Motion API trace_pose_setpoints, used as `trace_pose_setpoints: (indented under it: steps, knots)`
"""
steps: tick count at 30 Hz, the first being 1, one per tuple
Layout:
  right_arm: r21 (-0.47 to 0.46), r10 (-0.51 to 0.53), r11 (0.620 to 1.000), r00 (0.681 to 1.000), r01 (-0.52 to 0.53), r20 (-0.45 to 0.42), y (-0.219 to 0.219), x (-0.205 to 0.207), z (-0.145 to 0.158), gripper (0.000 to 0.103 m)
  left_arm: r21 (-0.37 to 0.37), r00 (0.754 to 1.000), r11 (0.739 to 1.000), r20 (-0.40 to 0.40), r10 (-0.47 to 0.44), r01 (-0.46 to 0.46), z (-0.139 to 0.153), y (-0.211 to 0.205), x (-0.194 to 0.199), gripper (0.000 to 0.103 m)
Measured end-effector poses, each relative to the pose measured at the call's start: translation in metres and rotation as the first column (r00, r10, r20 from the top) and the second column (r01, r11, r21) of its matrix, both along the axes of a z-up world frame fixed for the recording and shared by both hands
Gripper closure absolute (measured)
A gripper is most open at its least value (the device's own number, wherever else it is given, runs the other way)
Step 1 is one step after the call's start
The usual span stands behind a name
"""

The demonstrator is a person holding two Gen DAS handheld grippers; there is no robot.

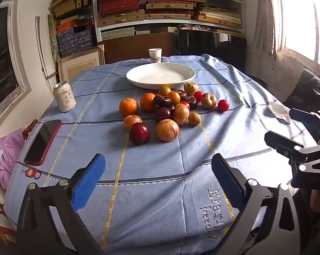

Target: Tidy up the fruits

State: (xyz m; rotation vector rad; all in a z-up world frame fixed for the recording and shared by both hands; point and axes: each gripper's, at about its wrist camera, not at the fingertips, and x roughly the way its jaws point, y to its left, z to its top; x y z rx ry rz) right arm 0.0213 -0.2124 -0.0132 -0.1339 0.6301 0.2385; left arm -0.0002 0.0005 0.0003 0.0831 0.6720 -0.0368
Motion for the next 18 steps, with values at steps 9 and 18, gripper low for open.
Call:
trace_pose_setpoints:
  steps: [9, 18]
  knots:
    - [0.000, -0.006, 1.000, 1.000, 0.006, 0.000, -0.0007, -0.0009, 0.0006, 0.004, 0.015, 1.000, 1.000, -0.004, 0.007, -0.007, -0.0031, -0.0052, -0.0010, 0.005]
    - [0.000, 0.000, 1.000, 1.000, 0.000, 0.005, 0.0004, -0.0010, 0.0010, 0.004, 0.002, 1.000, 1.000, -0.013, 0.016, -0.016, -0.0057, 0.0030, 0.0028, 0.005]
